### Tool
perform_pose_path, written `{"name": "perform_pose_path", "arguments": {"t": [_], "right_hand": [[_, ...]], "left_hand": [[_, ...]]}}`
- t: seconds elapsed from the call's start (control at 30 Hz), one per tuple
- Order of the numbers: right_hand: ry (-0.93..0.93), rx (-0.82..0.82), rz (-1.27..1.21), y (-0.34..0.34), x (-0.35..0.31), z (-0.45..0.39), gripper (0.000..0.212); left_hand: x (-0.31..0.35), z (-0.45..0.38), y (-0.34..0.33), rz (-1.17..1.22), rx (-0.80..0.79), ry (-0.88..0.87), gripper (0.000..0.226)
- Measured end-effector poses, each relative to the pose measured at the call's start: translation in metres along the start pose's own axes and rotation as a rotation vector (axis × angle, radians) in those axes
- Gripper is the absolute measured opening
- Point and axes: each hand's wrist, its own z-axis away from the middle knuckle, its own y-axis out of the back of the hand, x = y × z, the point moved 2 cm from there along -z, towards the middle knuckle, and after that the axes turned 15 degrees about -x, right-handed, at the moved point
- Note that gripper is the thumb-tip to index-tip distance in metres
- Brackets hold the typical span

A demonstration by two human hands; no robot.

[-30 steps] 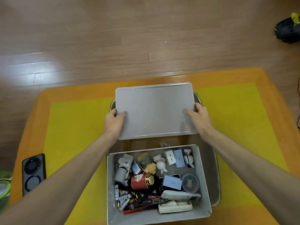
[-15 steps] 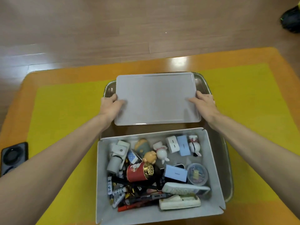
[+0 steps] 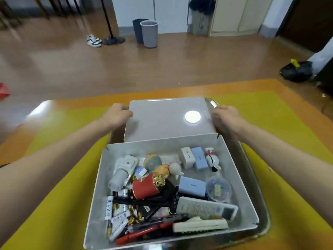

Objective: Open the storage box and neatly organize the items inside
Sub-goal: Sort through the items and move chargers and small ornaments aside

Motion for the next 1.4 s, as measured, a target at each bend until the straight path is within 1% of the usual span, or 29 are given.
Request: {"name": "perform_pose_path", "arguments": {"t": [0.07,0.1,0.13,0.17,0.23,0.27,0.33,0.37,0.4,0.43,0.5,0.57,0.6,0.7,0.83,0.9,1.03,1.13,1.2,1.3,1.4], "right_hand": [[0.061,0.019,0.086,0.005,-0.010,0.020,0.007],[0.105,0.036,0.118,0.008,-0.014,0.034,0.012],[0.158,0.059,0.139,0.011,-0.019,0.049,0.015],[0.195,0.073,0.164,0.013,-0.023,0.069,0.014],[0.245,0.074,0.302,0.019,-0.027,0.112,0.011],[0.275,0.090,0.433,0.025,-0.022,0.131,0.016],[0.307,0.196,0.755,0.048,-0.007,0.161,0.026],[0.294,0.249,0.882,0.059,0.000,0.171,0.030],[0.221,0.284,0.962,0.071,0.009,0.179,0.036],[0.099,0.286,1.009,0.080,0.021,0.185,0.044],[-0.121,0.243,1.014,0.087,0.045,0.192,0.062],[-0.224,0.199,0.974,0.087,0.065,0.193,0.073],[-0.241,0.194,0.965,0.085,0.073,0.192,0.071],[-0.213,0.210,0.954,0.080,0.094,0.185,0.048],[-0.210,0.155,0.931,0.084,0.097,0.162,0.013],[-0.210,0.149,0.923,0.087,0.091,0.152,0.006],[-0.107,0.157,0.921,0.079,0.071,0.143,0.010],[0.057,0.222,0.908,0.065,0.039,0.149,0.012],[0.190,0.241,0.884,0.049,0.017,0.159,0.017],[0.331,0.179,0.822,0.015,-0.013,0.173,0.027],[0.407,0.088,0.780,-0.022,-0.031,0.178,0.019]], "left_hand": [[0.019,0.028,0.006,-0.130,0.144,-0.113,0.028],[0.030,0.047,0.006,-0.152,0.212,-0.178,0.032],[0.042,0.067,0.004,-0.151,0.260,-0.252,0.031],[0.052,0.087,-0.001,-0.130,0.272,-0.307,0.028],[0.067,0.127,-0.017,-0.093,0.194,-0.380,0.020],[0.068,0.143,-0.027,-0.134,0.120,-0.406,0.018],[0.069,0.167,-0.047,-0.380,-0.028,-0.419,0.018],[0.068,0.173,-0.057,-0.522,-0.077,-0.400,0.021],[0.066,0.177,-0.065,-0.629,-0.098,-0.374,0.026],[0.063,0.181,-0.074,-0.691,-0.115,-0.343,0.031],[0.053,0.185,-0.089,-0.729,-0.138,-0.293,0.036],[0.043,0.184,-0.101,-0.780,-0.171,-0.264,0.039],[0.040,0.183,-0.104,-0.807,-0.177,-0.258,0.040],[0.033,0.179,-0.108,-0.820,-0.146,-0.276,0.039],[0.027,0.173,-0.114,-0.782,-0.100,-0.323,0.035],[0.025,0.173,-0.116,-0.740,-0.073,-0.361,0.034],[0.021,0.174,-0.107,-0.577,-0.022,-0.400,0.037],[0.014,0.175,-0.100,-0.432,0.000,-0.419,0.047],[0.005,0.177,-0.098,-0.345,0.029,-0.421,0.047],[-0.003,0.182,-0.100,-0.367,0.047,-0.425,0.040],[-0.007,0.185,-0.098,-0.410,0.035,-0.395,0.041]]}}
